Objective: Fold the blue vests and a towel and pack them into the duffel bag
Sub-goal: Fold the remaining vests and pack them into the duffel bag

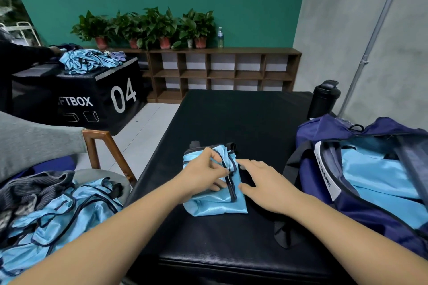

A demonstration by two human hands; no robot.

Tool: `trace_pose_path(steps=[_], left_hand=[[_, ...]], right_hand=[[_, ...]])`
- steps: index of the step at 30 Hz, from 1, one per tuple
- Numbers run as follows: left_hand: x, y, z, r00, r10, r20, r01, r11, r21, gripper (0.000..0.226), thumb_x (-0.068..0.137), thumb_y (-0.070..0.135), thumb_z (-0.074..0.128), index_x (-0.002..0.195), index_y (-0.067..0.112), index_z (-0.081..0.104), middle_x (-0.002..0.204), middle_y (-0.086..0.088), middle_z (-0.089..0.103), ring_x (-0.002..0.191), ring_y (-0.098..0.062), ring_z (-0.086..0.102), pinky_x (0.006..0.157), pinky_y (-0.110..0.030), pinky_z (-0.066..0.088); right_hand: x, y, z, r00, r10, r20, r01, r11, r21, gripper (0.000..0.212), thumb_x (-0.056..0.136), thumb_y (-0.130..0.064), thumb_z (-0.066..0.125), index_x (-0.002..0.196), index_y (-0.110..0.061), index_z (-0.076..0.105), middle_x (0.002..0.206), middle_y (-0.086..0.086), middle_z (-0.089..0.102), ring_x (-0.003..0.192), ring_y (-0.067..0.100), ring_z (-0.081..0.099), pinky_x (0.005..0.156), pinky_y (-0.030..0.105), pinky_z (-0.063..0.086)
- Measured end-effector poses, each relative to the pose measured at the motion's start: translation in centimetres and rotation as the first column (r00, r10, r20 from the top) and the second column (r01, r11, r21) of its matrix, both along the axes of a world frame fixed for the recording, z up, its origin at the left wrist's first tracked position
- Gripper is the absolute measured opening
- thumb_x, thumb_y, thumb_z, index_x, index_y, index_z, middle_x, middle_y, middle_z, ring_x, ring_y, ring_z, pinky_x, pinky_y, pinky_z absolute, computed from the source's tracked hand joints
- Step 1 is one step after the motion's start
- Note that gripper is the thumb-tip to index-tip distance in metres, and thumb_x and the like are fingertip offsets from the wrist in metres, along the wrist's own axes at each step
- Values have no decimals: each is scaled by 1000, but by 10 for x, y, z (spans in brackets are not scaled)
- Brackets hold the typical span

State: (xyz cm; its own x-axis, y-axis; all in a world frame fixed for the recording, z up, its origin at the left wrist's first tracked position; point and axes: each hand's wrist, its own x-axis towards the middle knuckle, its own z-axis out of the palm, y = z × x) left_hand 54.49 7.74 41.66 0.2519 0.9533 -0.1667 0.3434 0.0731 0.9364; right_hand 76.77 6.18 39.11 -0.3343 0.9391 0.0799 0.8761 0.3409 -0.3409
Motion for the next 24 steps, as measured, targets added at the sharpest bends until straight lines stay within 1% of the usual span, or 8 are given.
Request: trace_pose_path(steps=[3,5,7,10,13,19,22,24], left_hand=[[-13,-11,10,997,-44,-56,47,998,52,22,98,20,71,113,19,56,105,-7,76,88,-20,81,74,-33,57],[-25,-17,13,965,-44,-259,97,976,193,15,94,22,74,104,26,62,97,5,77,83,-13,77,77,-34,56],[-37,-22,13,905,-59,-421,202,931,304,13,88,24,78,94,29,68,91,12,75,82,-9,70,79,-28,54],[-51,-29,9,844,-133,-520,356,863,358,19,82,32,86,87,31,68,93,11,72,91,-10,65,82,-23,52],[-62,-30,3,757,-101,-646,427,824,371,31,72,47,85,88,35,62,97,13,64,94,-8,59,79,-20,48],[-76,-31,-5,664,-202,-720,522,814,254,22,73,11,71,83,27,60,84,10,65,76,-9,58,65,-19,46],[-76,-34,-5,657,-256,-709,540,816,206,21,75,11,68,86,29,65,85,11,68,77,-9,61,68,-23,51],[-74,-35,0,710,-283,-645,509,840,191,15,80,16,70,87,29,69,85,12,72,75,-6,64,71,-22,53]], right_hand=[[0,-3,1,998,42,-41,-39,997,61,58,102,-37,57,156,-38,37,134,-13,53,127,13,46,113,38,38],[-1,-6,2,995,93,-40,-90,993,75,54,102,-34,57,154,-35,42,132,-14,52,124,11,44,113,36,37],[-2,-9,3,986,160,-47,-157,985,67,51,101,-31,57,151,-34,48,136,-17,53,128,9,43,113,34,35],[-3,-13,3,965,260,-40,-258,965,51,46,98,-22,54,142,-35,59,143,-22,55,136,6,42,114,34,33],[-5,-16,3,952,304,19,-305,951,53,41,97,-17,53,132,-33,67,142,-21,57,135,4,42,110,31,33],[-8,-21,1,939,311,149,-320,947,42,34,94,-15,48,118,-34,62,122,-18,56,122,8,44,104,31,34],[-12,-23,3,935,309,173,-322,945,54,31,92,-15,48,113,-33,61,118,-17,54,115,11,44,103,30,33],[-14,-24,5,933,309,186,-324,944,54,27,94,-18,48,112,-32,61,117,-16,54,113,12,43,103,30,32]])
